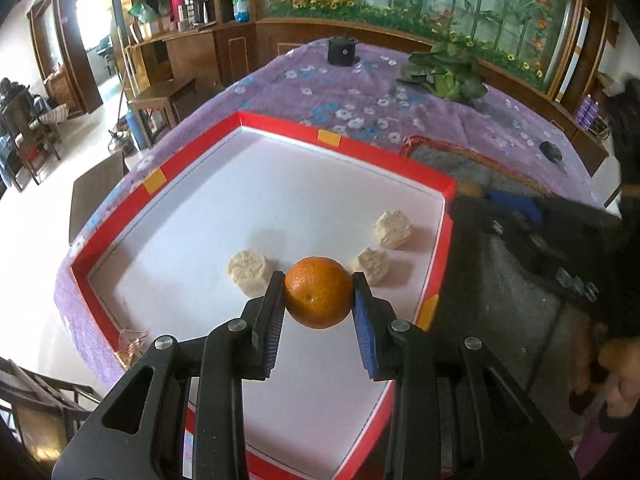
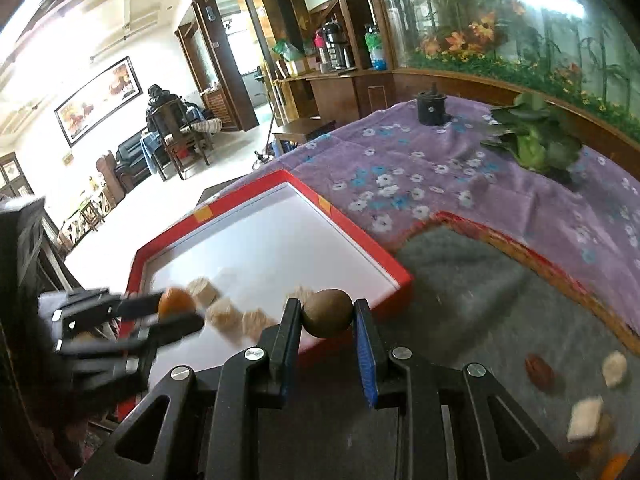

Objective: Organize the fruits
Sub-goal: 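Carry the orange into the white tray and open the left gripper, then move the left gripper back over the felt and grasp a red date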

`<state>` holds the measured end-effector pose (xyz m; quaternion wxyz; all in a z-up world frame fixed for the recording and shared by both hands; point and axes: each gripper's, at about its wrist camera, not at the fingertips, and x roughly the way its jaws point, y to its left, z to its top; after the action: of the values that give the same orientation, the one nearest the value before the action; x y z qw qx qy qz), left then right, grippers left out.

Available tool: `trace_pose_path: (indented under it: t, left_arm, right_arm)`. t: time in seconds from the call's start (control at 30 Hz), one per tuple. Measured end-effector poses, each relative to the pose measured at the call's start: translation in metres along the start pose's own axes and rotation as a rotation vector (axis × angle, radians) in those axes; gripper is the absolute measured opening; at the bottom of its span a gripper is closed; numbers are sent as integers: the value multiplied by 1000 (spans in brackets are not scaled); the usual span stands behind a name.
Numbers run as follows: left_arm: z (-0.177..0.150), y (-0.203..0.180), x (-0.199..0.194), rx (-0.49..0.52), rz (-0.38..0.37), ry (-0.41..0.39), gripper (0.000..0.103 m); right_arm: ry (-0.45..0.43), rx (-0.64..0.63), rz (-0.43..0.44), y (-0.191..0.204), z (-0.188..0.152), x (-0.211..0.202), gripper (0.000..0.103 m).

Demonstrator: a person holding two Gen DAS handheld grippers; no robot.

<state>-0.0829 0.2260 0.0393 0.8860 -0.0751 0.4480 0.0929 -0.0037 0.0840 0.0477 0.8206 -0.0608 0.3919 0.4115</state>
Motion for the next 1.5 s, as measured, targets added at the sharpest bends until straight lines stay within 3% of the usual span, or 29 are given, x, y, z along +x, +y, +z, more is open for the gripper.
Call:
trace_pose_path:
  t: [0.27,0.5,0.6,0.67,0.83,1.0,1.13,1.5]
  left_arm:
    - [2,5,17,-15,20,23,32]
    - [6,6,23,-42,51,27,35]
    - [6,4,24,-36,64,26,40]
    - [6,4,23,-50,57,20,60]
    - [9,1,13,-51,93,-30,61]
    - [14,-11,0,-51,58,-67,61]
    - [15,-31,-9,-27,14,-86,61]
    - [9,-100,-8,57,-98,-64,61]
  right_arm:
    - [83,-3,-33,-9,16,48,25]
    - [77,27,2,-13,18,55,31]
    - [65,0,-16,-6,16,44,41]
    - [37,-3,-30,-5,13,30,49]
    - [-29,37,-41,-15,-4,-3,51]
    - [-43,68,-57,-27,-29,-36,52]
    - [-72,50,-156,-35,-54,-68,68]
    - [-54,84,-335,-66,-119,-131,69]
